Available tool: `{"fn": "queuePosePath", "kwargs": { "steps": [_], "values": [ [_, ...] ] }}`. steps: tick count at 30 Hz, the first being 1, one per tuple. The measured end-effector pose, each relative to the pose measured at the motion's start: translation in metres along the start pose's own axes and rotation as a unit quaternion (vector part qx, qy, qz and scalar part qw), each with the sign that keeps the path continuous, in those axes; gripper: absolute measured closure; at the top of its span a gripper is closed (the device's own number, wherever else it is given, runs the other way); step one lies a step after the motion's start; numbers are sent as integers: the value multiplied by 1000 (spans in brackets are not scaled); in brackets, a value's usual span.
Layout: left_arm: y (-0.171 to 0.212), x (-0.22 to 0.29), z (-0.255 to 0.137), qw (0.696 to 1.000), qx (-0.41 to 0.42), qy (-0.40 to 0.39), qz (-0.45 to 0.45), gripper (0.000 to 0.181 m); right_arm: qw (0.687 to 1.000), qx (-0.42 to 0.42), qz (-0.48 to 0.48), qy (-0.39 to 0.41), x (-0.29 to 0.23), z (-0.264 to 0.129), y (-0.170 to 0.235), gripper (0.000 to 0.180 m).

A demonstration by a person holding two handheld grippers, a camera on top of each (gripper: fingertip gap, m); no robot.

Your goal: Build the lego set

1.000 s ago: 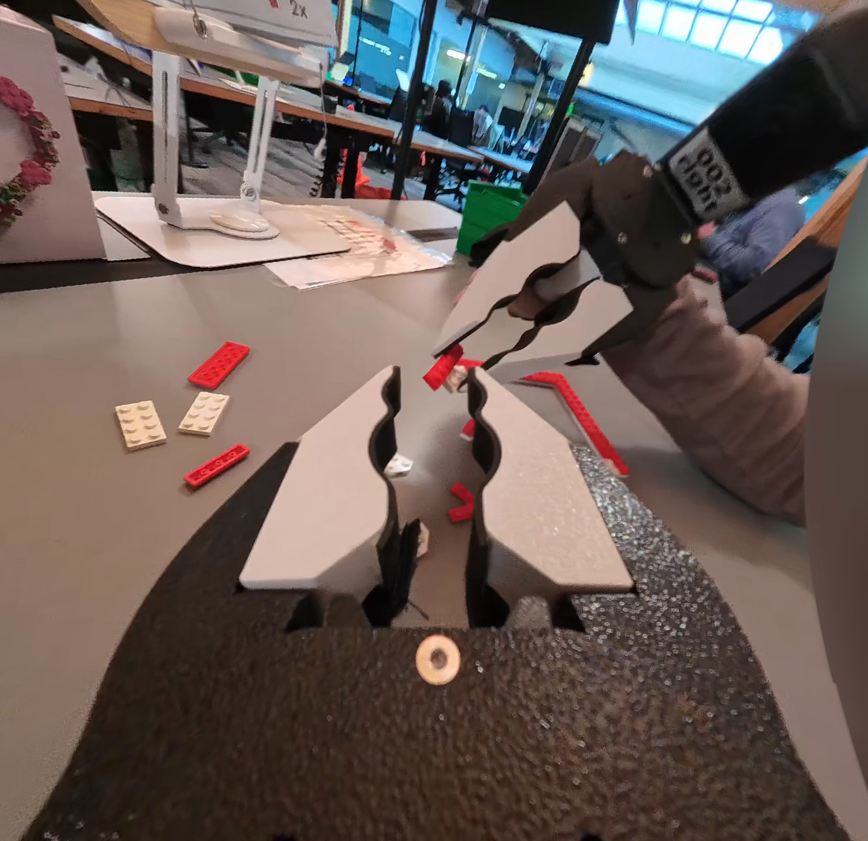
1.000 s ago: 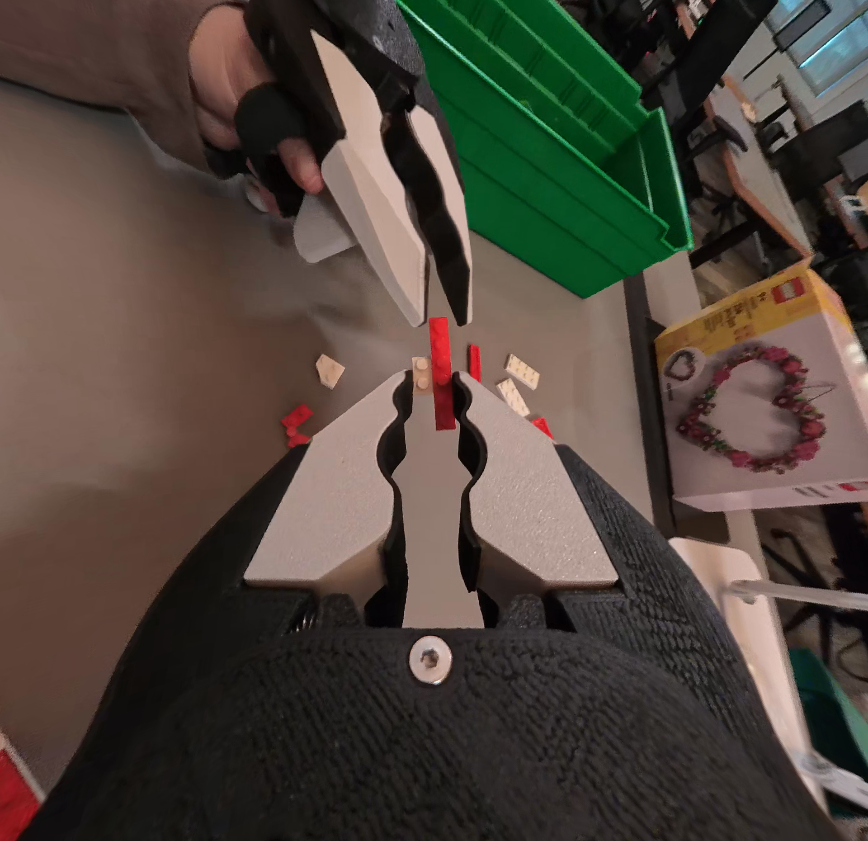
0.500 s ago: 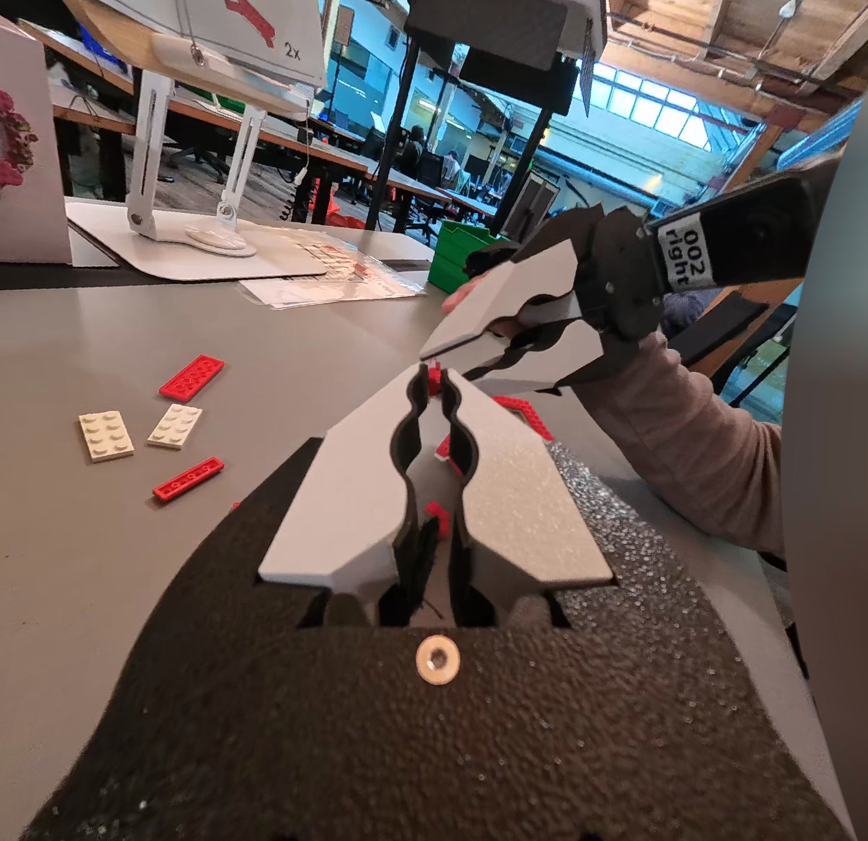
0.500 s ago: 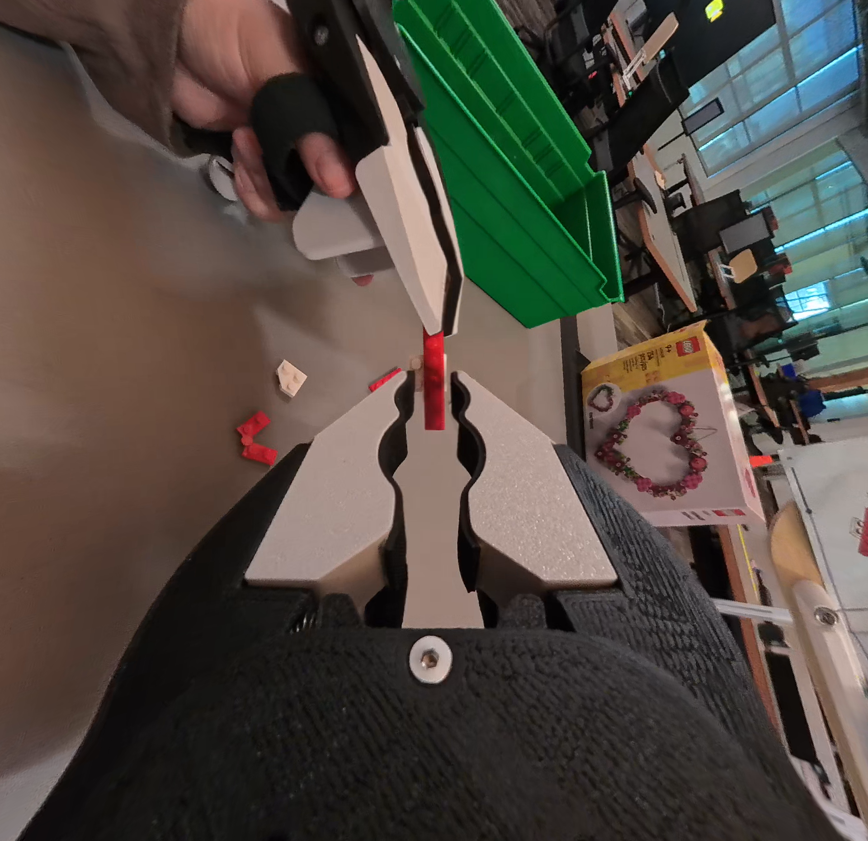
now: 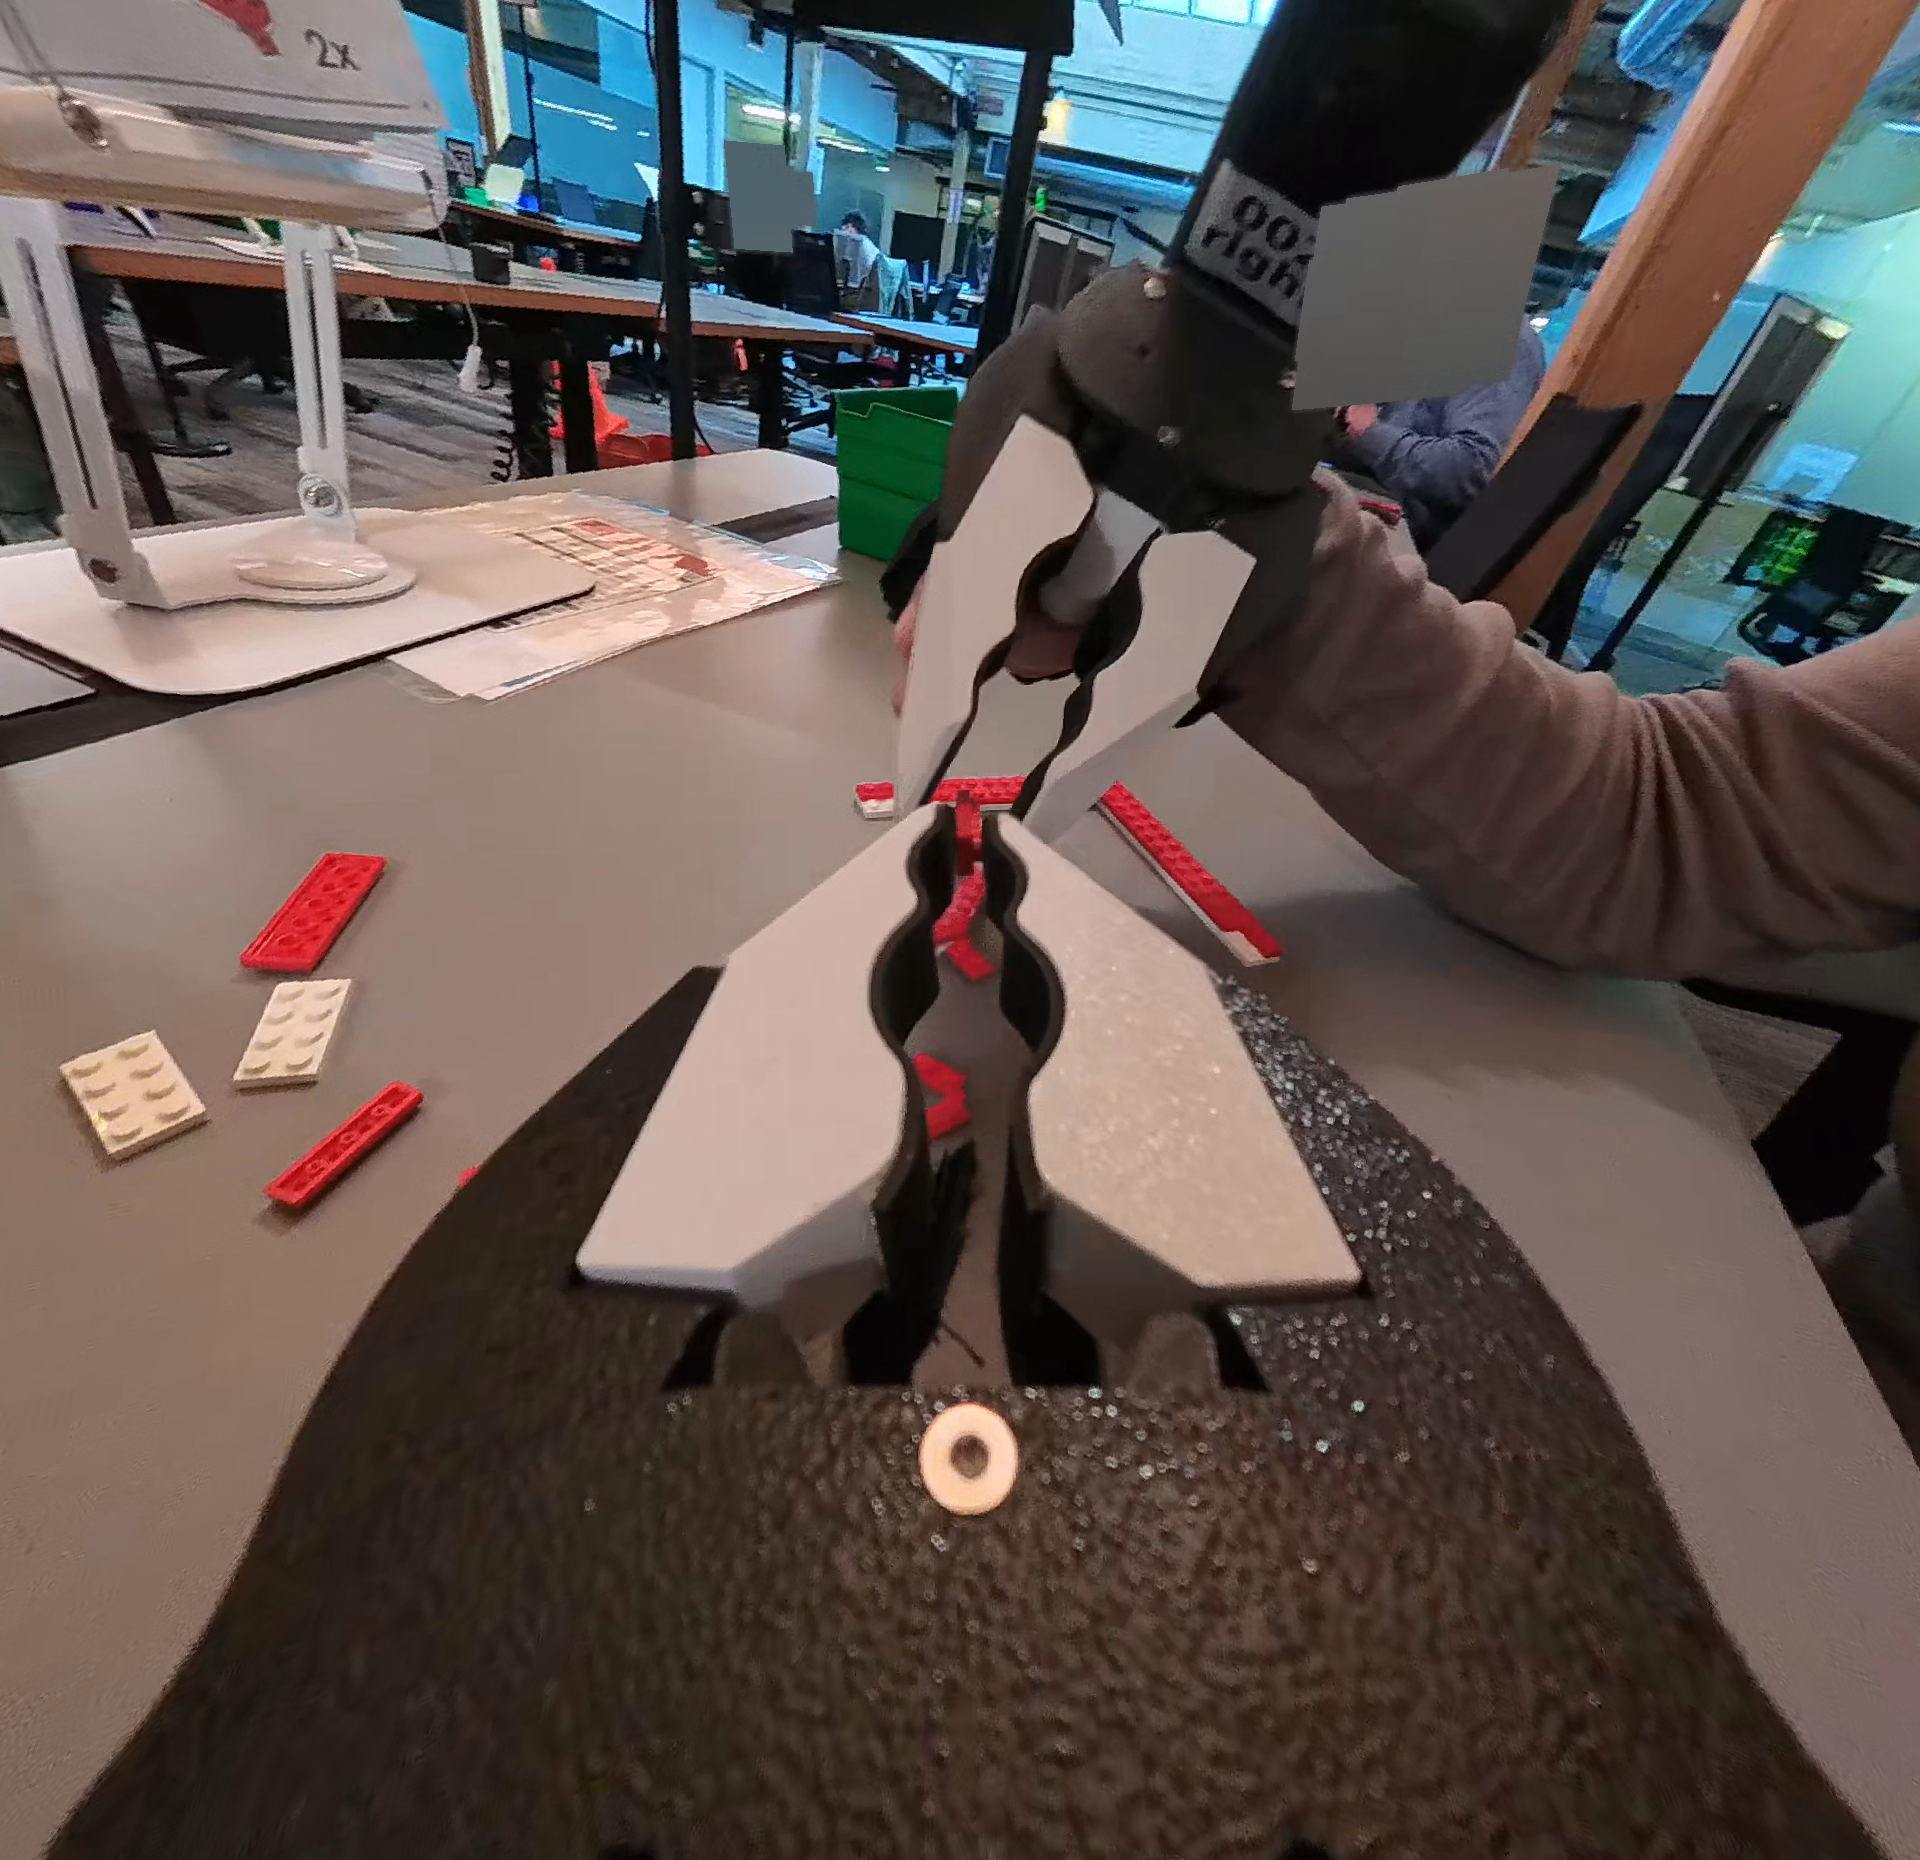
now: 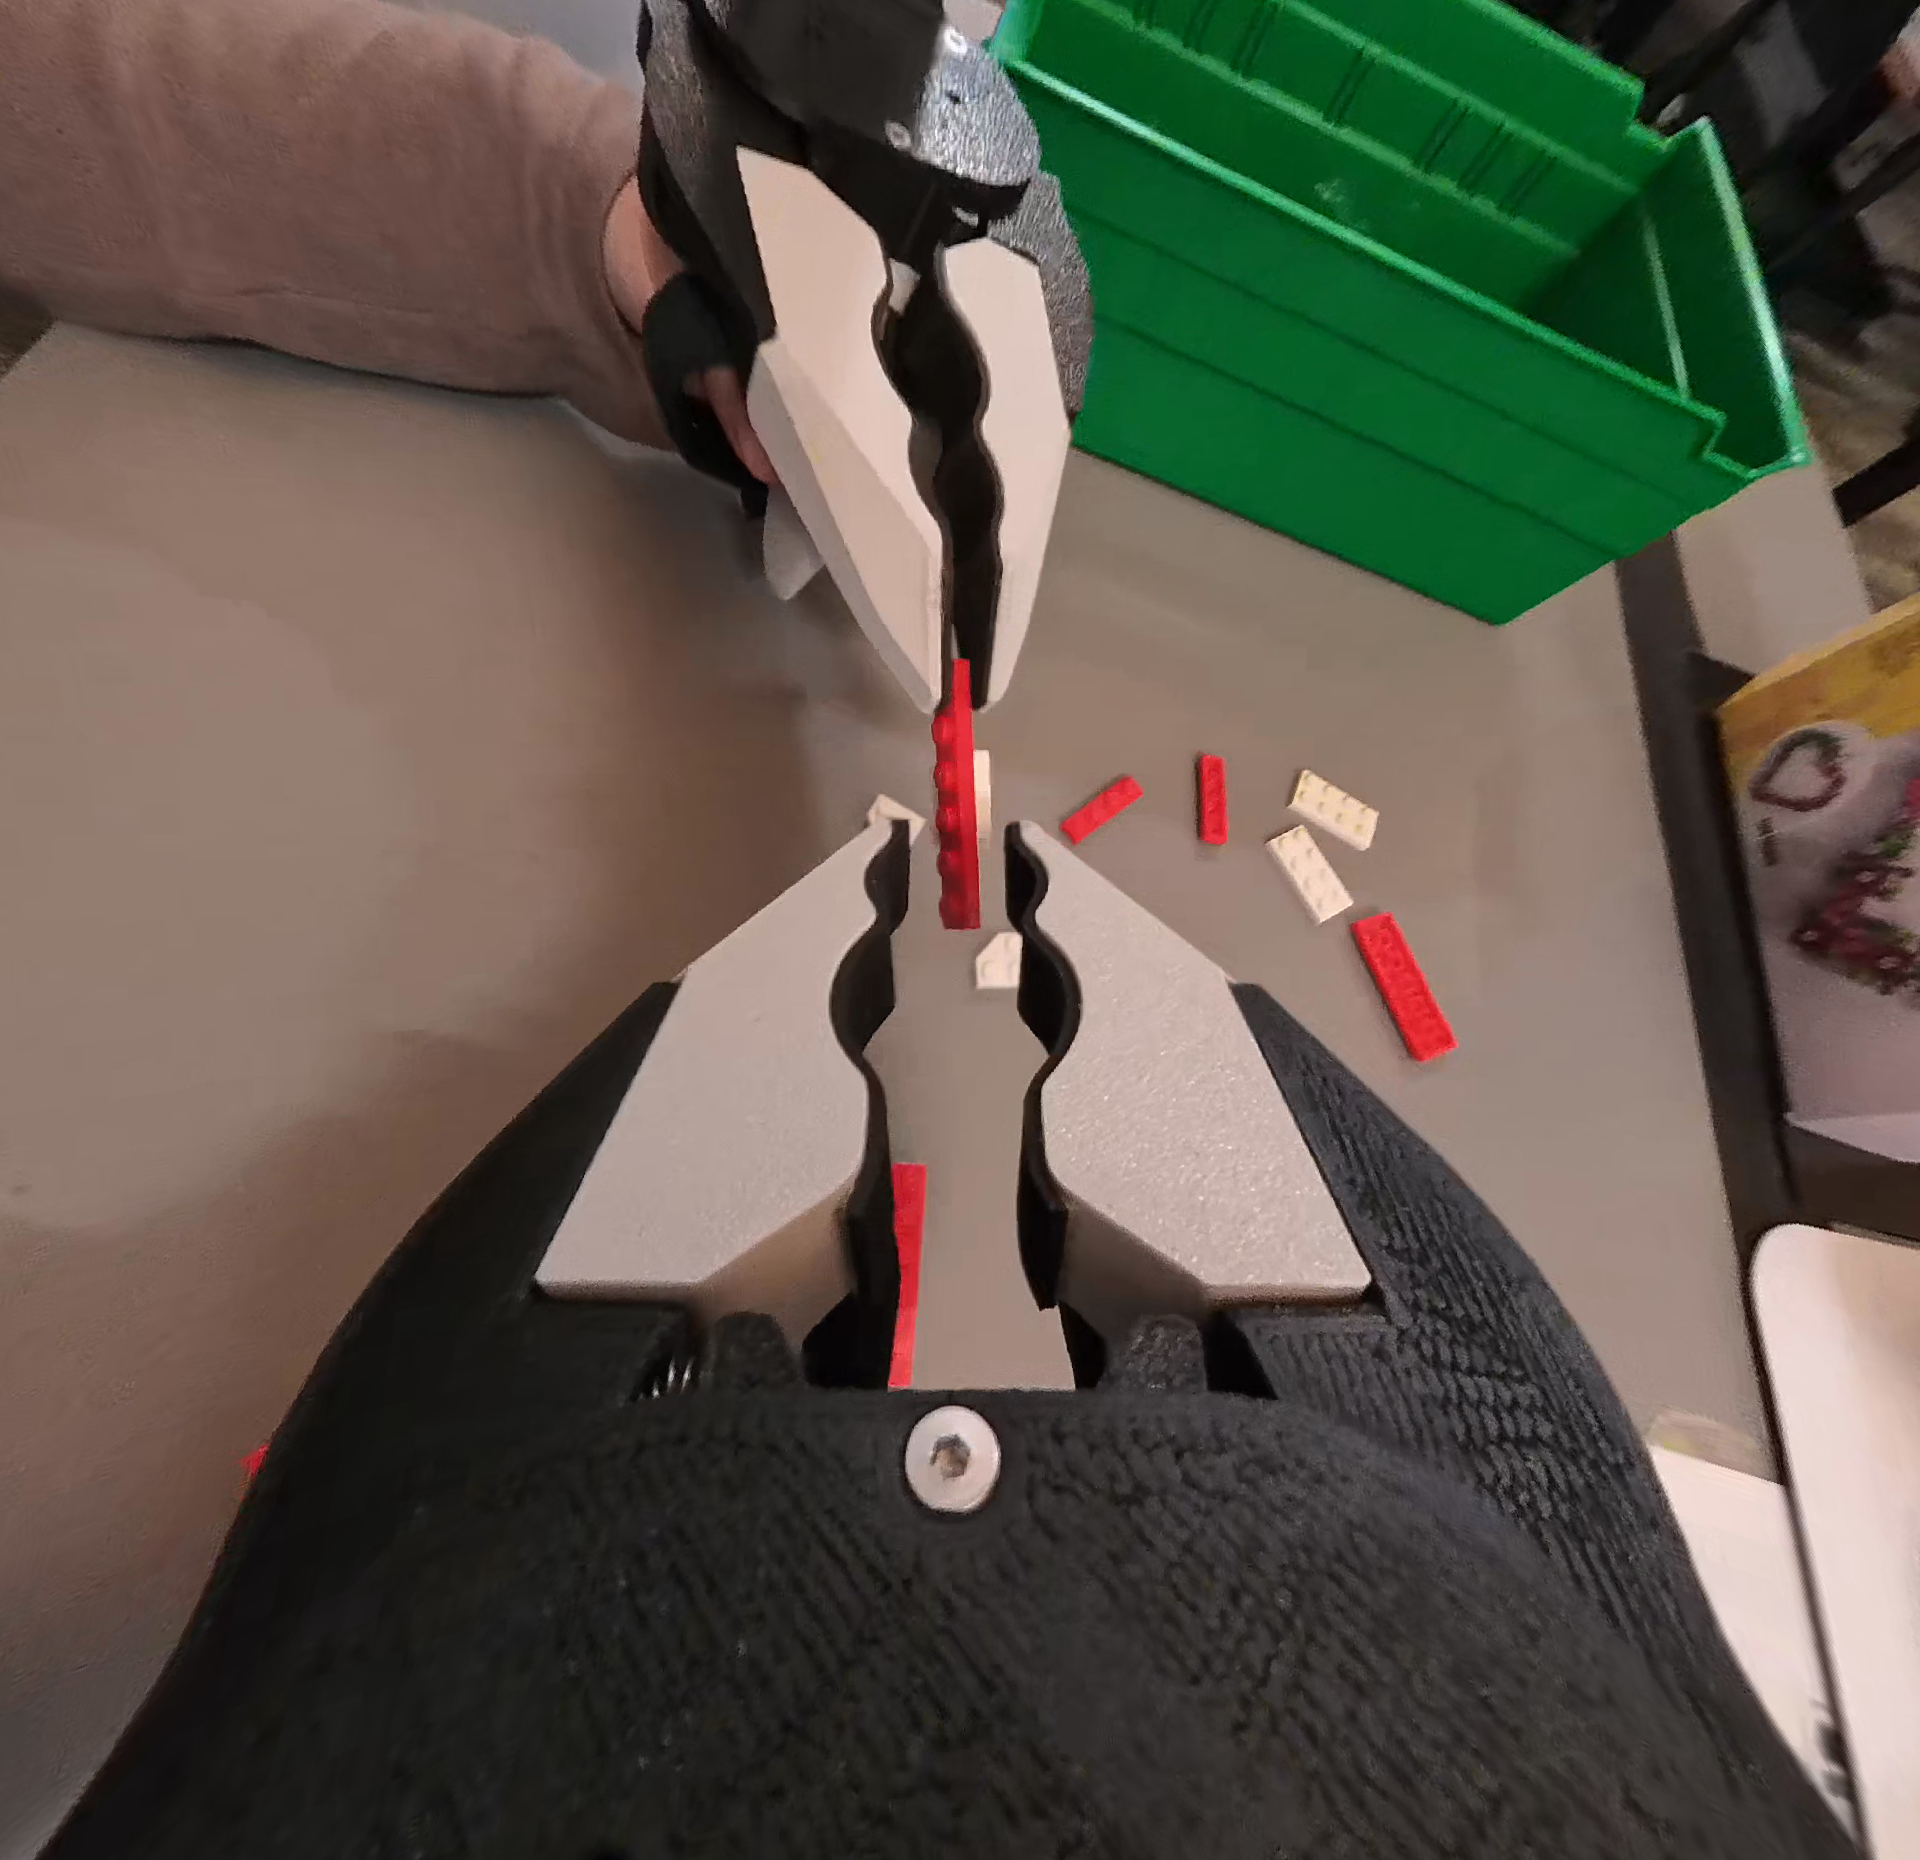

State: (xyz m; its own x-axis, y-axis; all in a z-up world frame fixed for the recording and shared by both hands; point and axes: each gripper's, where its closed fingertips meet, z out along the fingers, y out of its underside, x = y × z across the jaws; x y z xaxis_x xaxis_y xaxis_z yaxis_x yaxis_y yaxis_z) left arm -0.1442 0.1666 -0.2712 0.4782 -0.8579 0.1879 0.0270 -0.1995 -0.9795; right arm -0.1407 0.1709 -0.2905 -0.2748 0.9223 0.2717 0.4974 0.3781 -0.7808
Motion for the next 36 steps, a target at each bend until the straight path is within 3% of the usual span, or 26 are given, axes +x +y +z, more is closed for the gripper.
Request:
{"fn": "queuePosePath", "kwargs": {
  "steps": [13, 18, 27, 30, 36],
  "values": [
    [-10, 0, -3, 999, 36, -2, 1, 178, 1000, 12, 25, -11, 1, -4, 0, 175],
    [-20, -5, -5, 997, 71, -17, -7, 156, 997, 71, 30, 9, 10, -11, -17, 175],
    [-25, 3, 3, 994, 104, 5, -31, 165, 988, 140, 61, -8, 10, -14, -38, 175],
    [-30, 4, 1, 991, 129, 12, -38, 177, 986, 149, 68, -10, 11, -13, -40, 175],
    [-31, 1, 1, 990, 135, 11, -50, 178, 984, 160, 74, -7, 13, -13, -42, 175]
  ]
}}
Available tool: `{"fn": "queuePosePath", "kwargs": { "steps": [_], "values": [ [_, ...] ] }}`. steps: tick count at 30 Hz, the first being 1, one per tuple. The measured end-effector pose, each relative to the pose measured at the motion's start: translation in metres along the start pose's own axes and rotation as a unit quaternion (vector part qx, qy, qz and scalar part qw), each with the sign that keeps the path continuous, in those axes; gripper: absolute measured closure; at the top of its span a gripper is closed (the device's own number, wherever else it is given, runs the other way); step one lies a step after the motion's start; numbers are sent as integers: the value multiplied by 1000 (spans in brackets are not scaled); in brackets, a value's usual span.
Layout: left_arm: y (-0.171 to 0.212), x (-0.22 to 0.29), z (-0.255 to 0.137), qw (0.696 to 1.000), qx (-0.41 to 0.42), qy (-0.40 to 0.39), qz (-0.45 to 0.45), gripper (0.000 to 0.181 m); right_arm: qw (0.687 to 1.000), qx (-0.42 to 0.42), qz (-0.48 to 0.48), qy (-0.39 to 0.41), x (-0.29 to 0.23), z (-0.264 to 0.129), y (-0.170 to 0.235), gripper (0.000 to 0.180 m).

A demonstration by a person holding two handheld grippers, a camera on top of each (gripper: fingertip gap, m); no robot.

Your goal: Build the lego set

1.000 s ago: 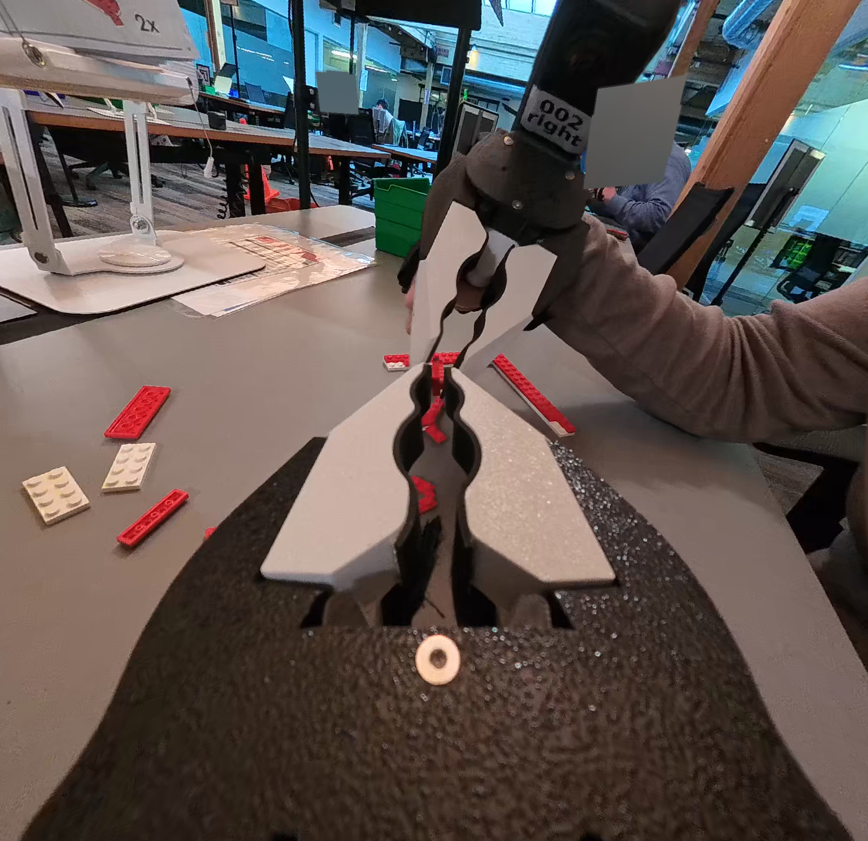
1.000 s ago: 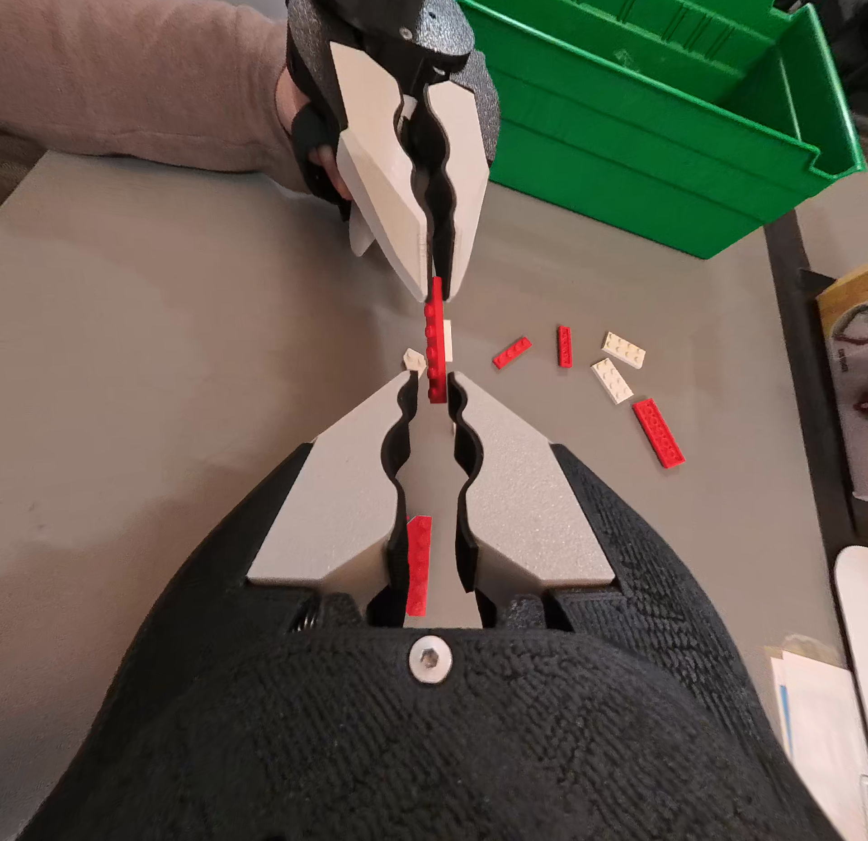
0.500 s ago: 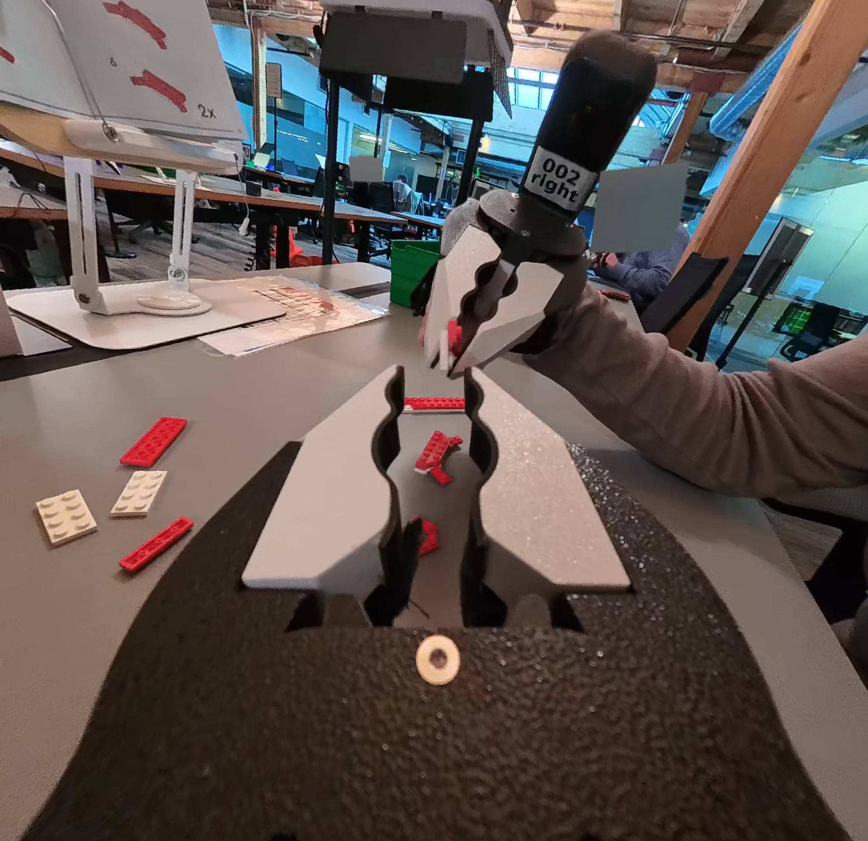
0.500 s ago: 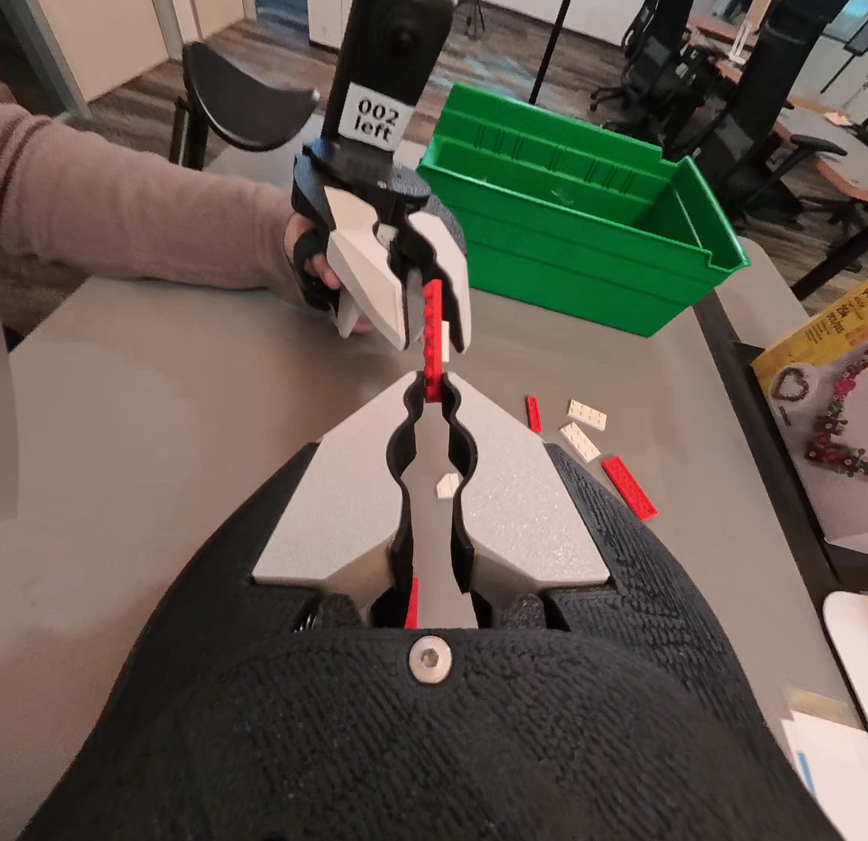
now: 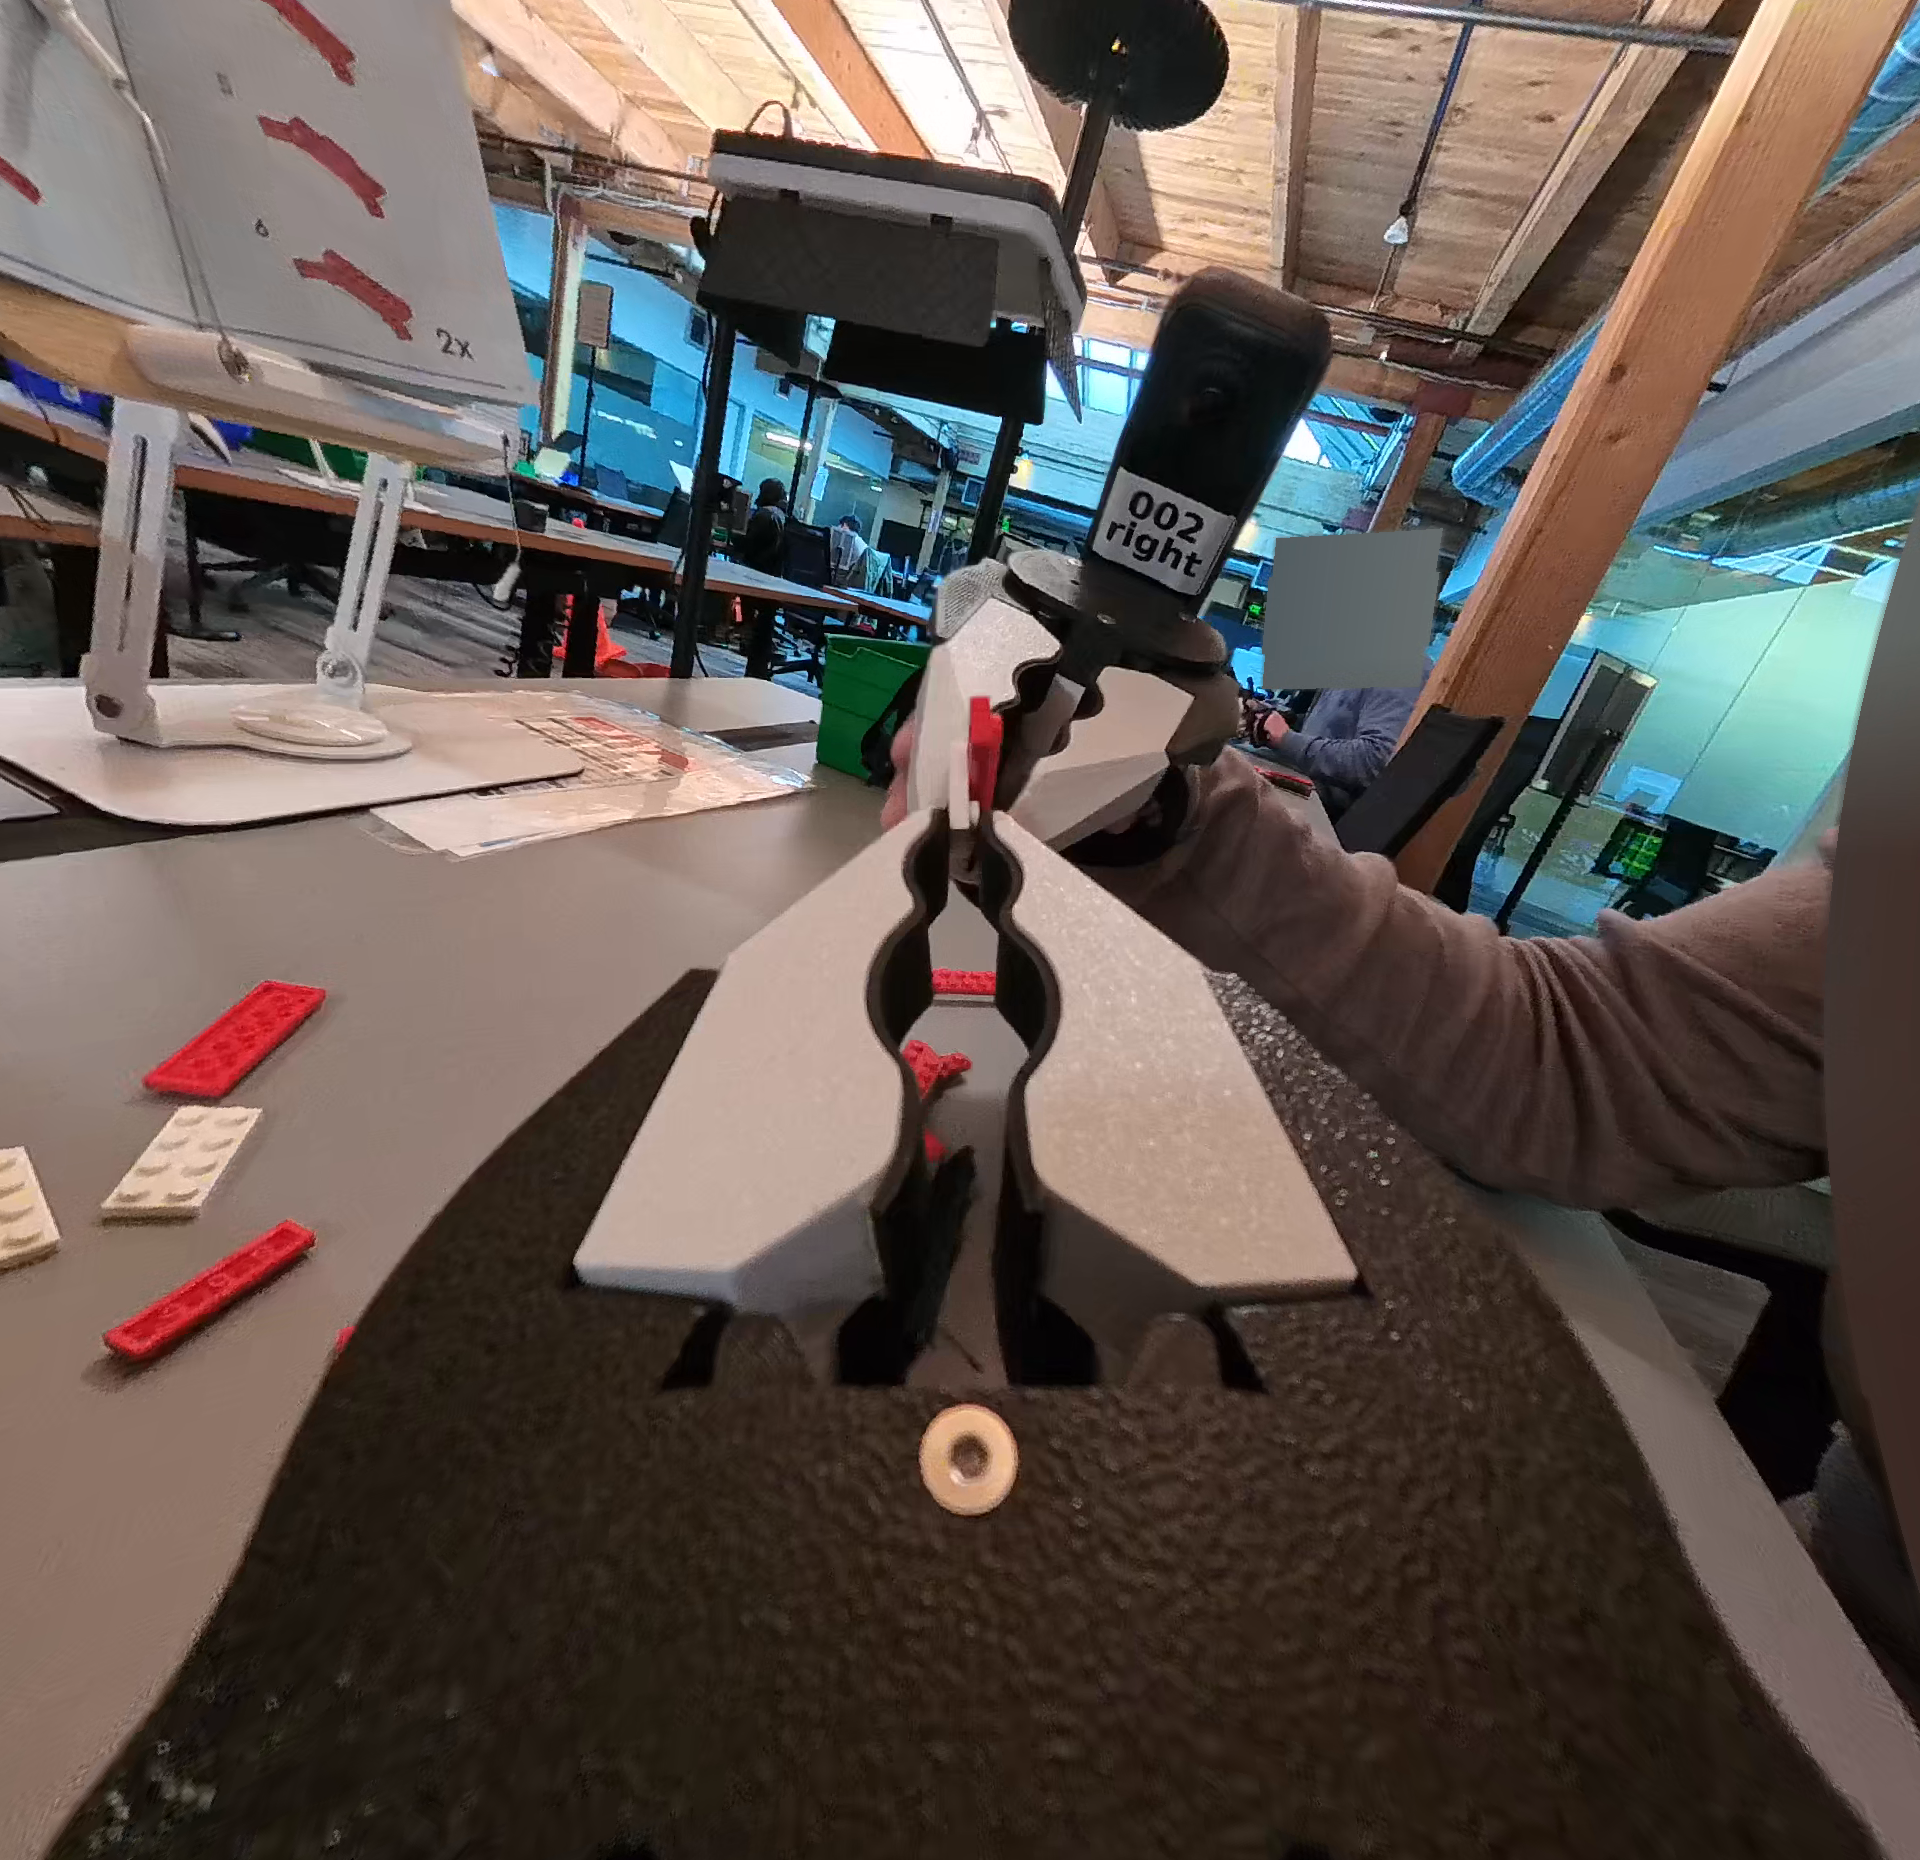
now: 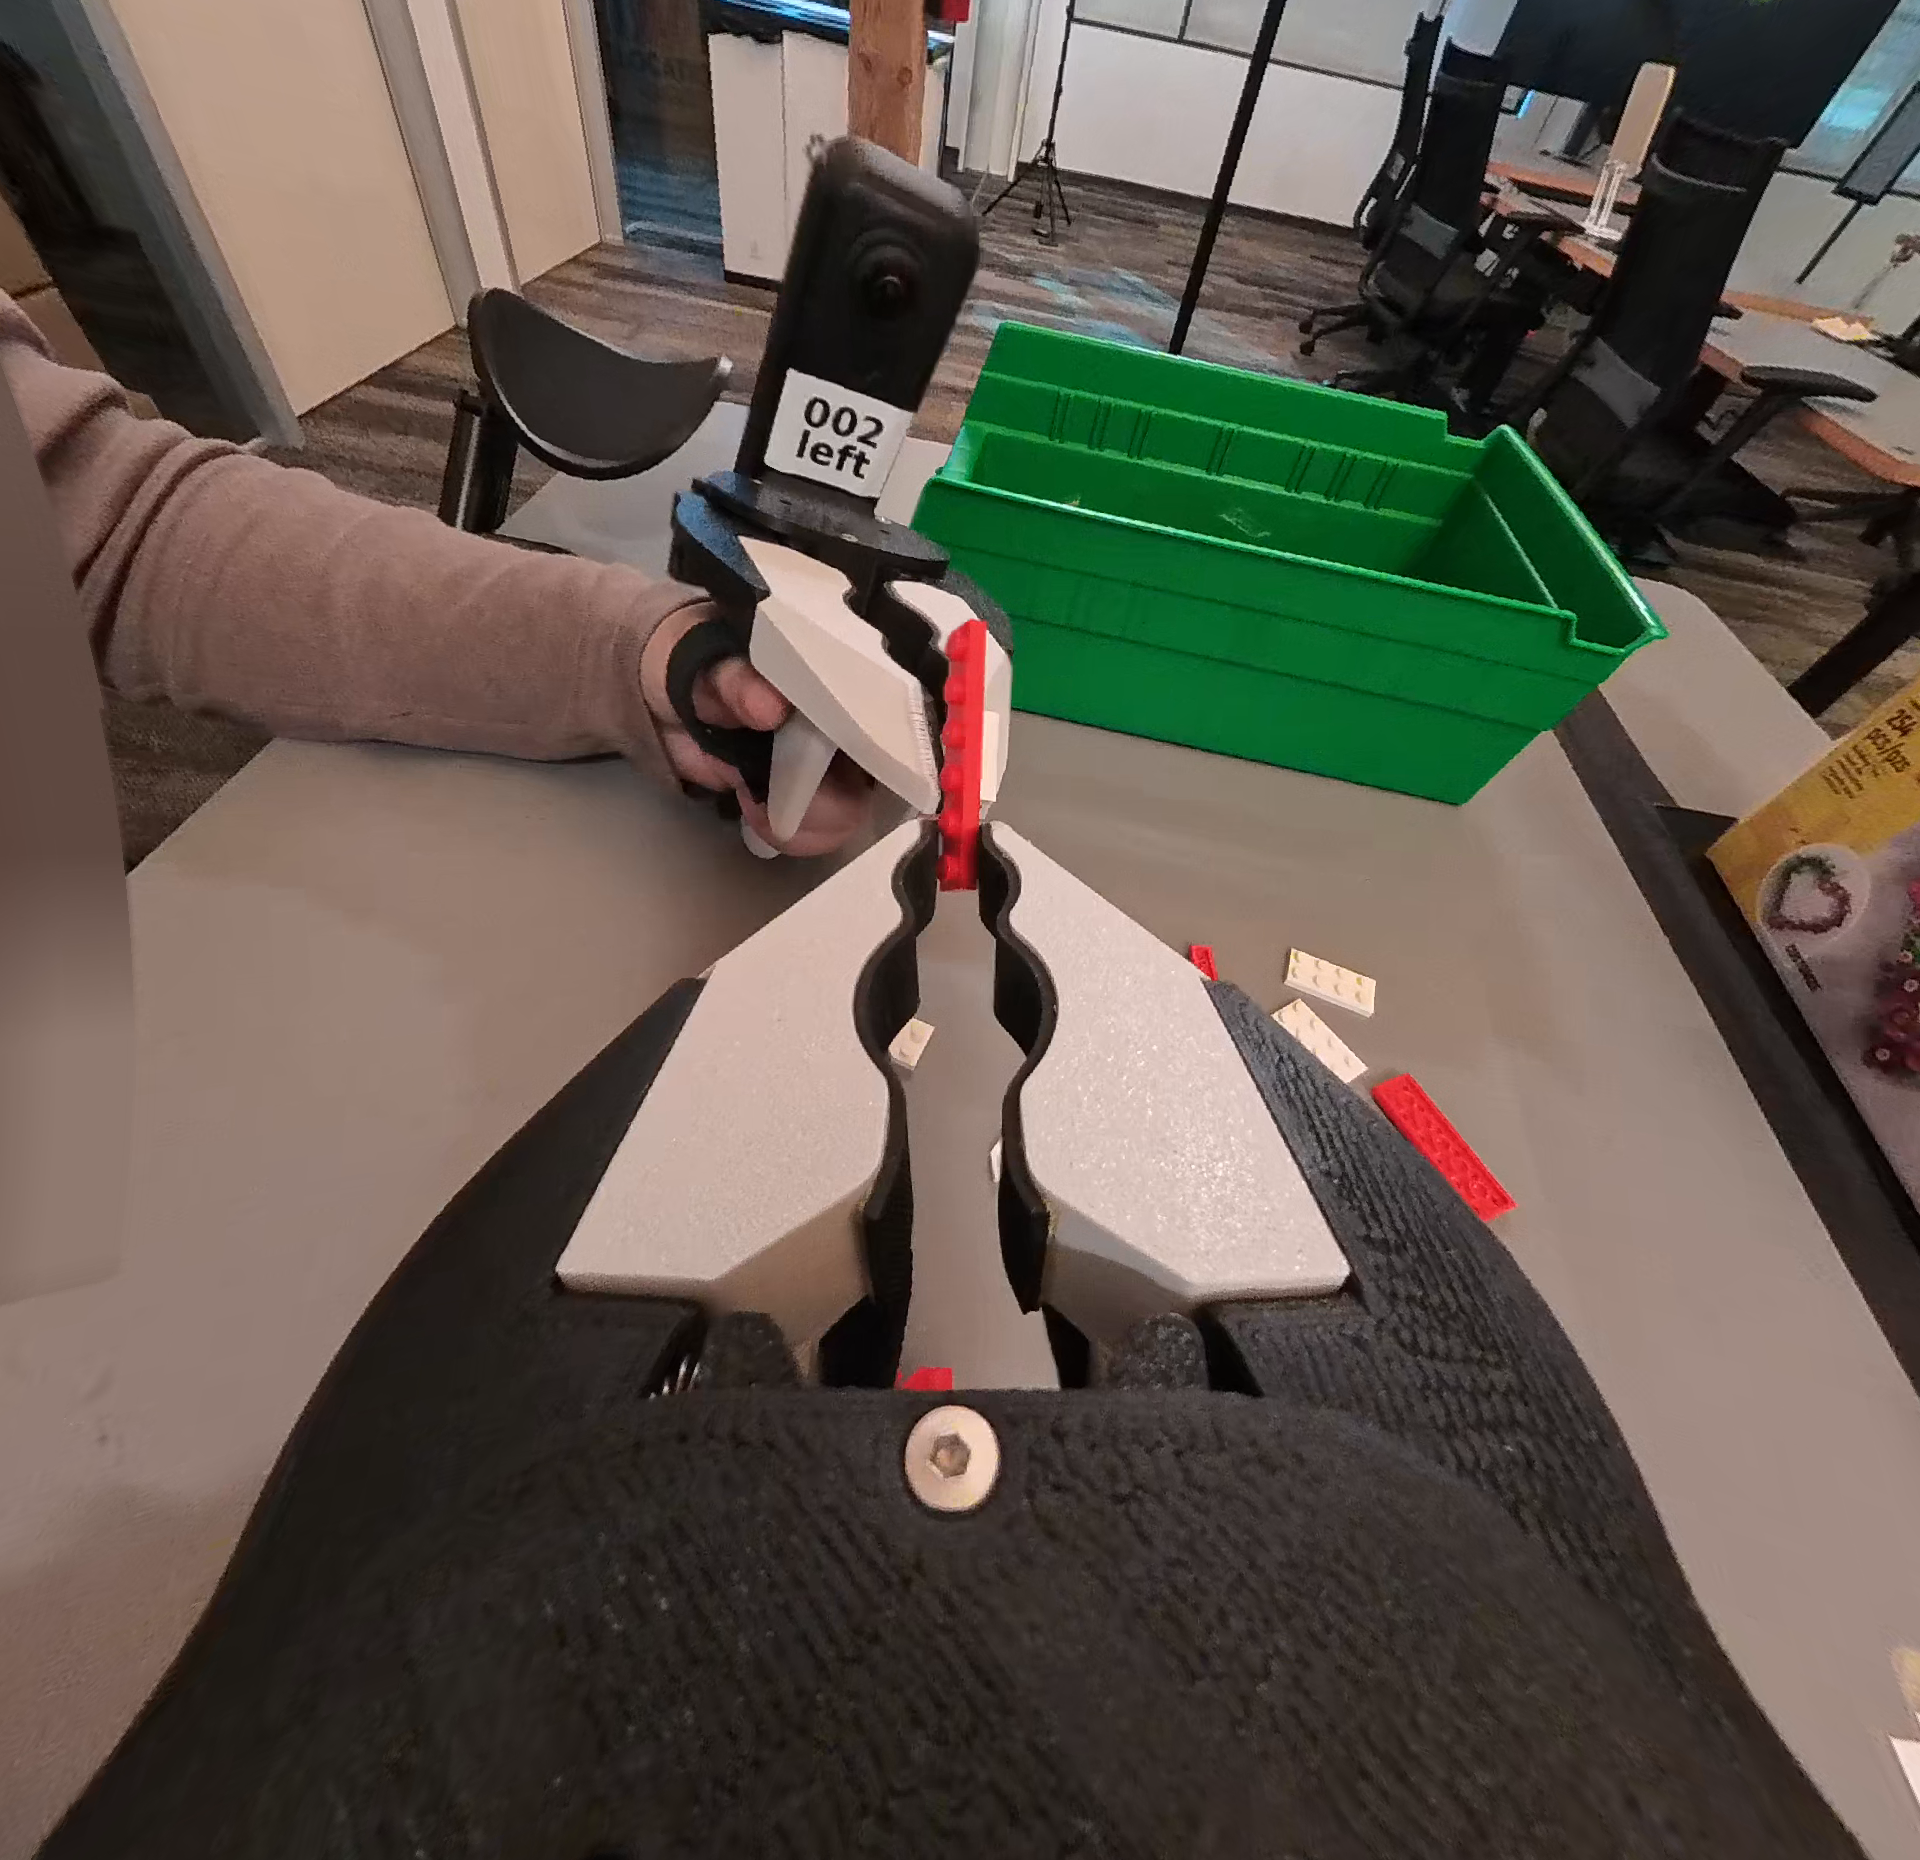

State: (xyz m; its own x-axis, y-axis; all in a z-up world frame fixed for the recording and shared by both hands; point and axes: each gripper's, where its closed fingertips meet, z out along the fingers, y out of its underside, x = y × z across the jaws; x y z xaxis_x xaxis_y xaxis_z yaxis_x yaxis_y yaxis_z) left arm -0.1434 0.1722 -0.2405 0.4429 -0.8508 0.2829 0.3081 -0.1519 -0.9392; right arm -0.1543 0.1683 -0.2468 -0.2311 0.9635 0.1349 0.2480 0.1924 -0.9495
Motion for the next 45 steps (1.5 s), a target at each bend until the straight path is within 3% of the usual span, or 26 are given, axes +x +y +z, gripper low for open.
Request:
{"fn": "queuePosePath", "kwargs": {
  "steps": [4, 8, 15, 22, 28, 35, 38, 45],
  "values": [
    [0, -13, -7, 999, -13, -29, -8, 178, 1000, -18, 17, 10, 7, -4, 10, 154],
    [7, -21, -15, 997, -62, -38, -31, 178, 996, -85, 31, 24, 15, -7, 41, 149],
    [18, -24, -21, 993, -106, -38, -36, 178, 993, -96, 74, -7, 7, -1, 48, 154],
    [21, -22, -19, 992, -118, -44, 6, 178, 962, -270, 40, 17, 12, 7, 112, 152],
    [21, -18, -18, 991, -124, -41, 22, 178, 958, -278, 67, 23, 17, 19, 124, 150],
    [14, -13, -18, 994, -106, -26, 7, 178, 957, -281, 64, 34, 19, 23, 126, 154],
    [11, -12, -19, 995, -96, -21, -1, 178, 957, -282, 60, 28, 16, 24, 125, 165],
    [13, -11, -18, 995, -101, -19, -3, 178, 958, -280, 54, 26, 13, 26, 124, 166]
  ]
}}
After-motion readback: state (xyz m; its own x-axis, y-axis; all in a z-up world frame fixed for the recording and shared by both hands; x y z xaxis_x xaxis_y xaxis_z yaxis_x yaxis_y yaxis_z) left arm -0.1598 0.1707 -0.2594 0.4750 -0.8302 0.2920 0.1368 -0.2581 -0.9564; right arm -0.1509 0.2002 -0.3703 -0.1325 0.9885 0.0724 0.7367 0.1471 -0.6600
